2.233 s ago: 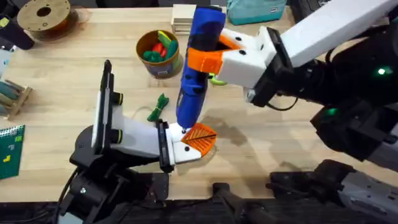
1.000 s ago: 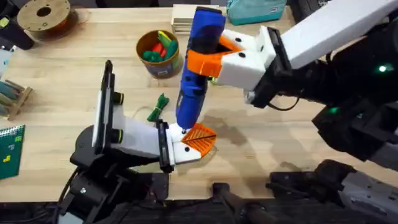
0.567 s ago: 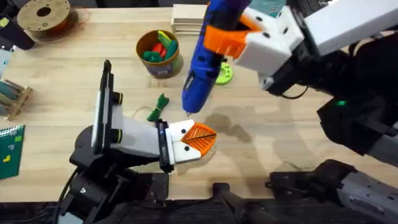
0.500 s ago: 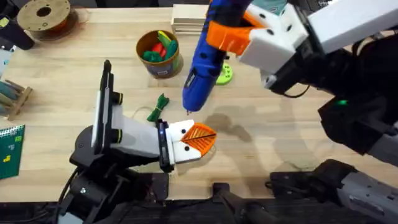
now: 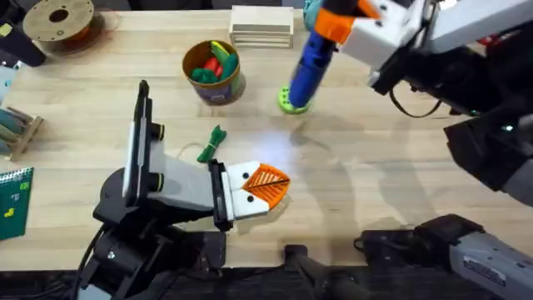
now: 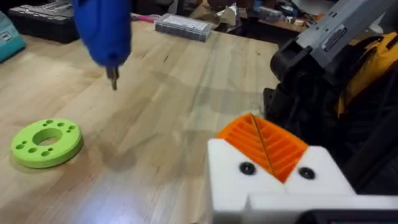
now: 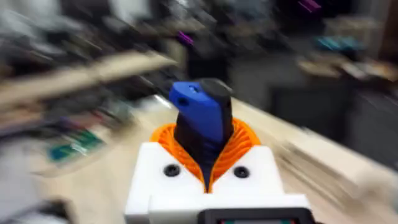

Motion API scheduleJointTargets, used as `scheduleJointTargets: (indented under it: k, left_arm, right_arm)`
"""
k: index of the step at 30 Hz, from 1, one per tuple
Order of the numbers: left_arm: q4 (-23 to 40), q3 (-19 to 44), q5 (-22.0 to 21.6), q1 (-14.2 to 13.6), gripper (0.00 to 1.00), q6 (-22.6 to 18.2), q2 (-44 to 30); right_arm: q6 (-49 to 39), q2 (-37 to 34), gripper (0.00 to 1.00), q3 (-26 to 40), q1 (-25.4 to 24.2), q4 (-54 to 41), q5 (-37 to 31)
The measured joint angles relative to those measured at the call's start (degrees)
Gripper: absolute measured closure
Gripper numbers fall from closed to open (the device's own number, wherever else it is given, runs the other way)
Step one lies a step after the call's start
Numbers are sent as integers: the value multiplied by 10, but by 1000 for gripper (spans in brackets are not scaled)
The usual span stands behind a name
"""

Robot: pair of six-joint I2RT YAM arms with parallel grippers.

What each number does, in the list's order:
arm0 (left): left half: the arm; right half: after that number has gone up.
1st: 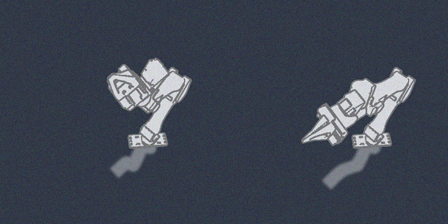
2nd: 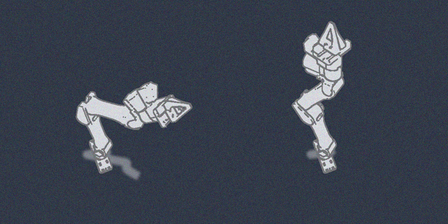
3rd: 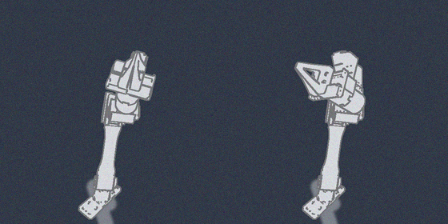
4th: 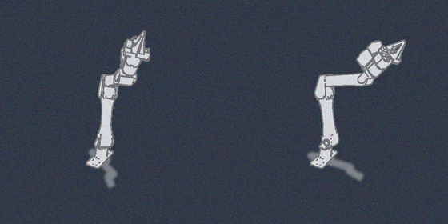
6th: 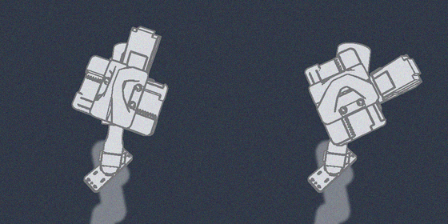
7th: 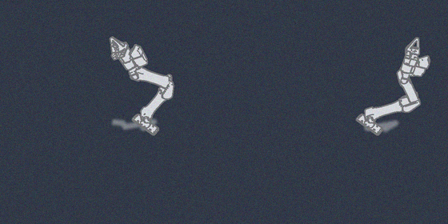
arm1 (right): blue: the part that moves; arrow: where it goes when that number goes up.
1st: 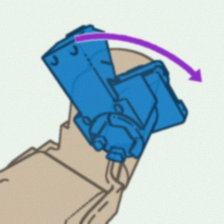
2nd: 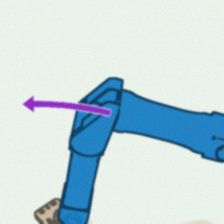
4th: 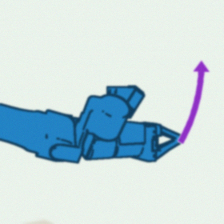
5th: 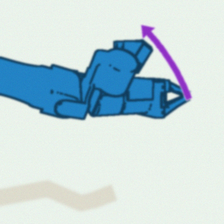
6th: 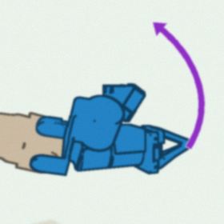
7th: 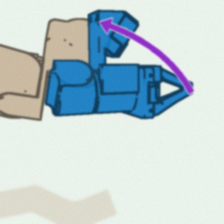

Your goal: Pick up the gripper from the table and insert it into the empty holder that is missing its gripper. Then pick up a screw, insert it into the mounting hole, and use the screwdriver to tighten it. Finally, clean up the table by picking up the vegetable and placing it into the bucket.

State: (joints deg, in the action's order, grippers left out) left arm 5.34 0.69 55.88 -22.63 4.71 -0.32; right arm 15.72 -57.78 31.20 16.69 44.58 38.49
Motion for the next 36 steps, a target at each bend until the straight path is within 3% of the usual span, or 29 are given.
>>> scheduleJointTargets:
  k: [5, 6, 17, 22, 27, 29, 33, 36]
  left_arm:
    - [1, 0, 0, 0, 988, 0, 0]
    - [2, 0, 0, 0, 988, 0, 0]
    - [2, 0, 0, 0, 988, 0, 0]
    - [2, 0, 0, 0, 988, 0, 0]
    - [2, 0, 0, 0, 988, 0, 0]
    - [2, 0, 0, 0, 988, 0, 0]
    - [2, 0, 0, 0, 988, 0, 0]
    - [2, 0, 0, 0, 988, 0, 0]
  right_arm:
    - [-198, -24, 970, 0, -67, -178, -70]
    - [-322, -69, 970, 0, -89, -196, -111]
    - [-737, -188, 970, 3, -97, -236, -323]
    - [-878, -230, 970, 5, -91, -301, -361]
    - [-929, -260, 951, 7, -79, -305, -376]
    - [-928, -265, 748, 8, -74, -313, -378]
    - [-926, -262, 175, 24, -69, -329, -386]
    - [-907, -258, 122, 34, -56, -360, -389]
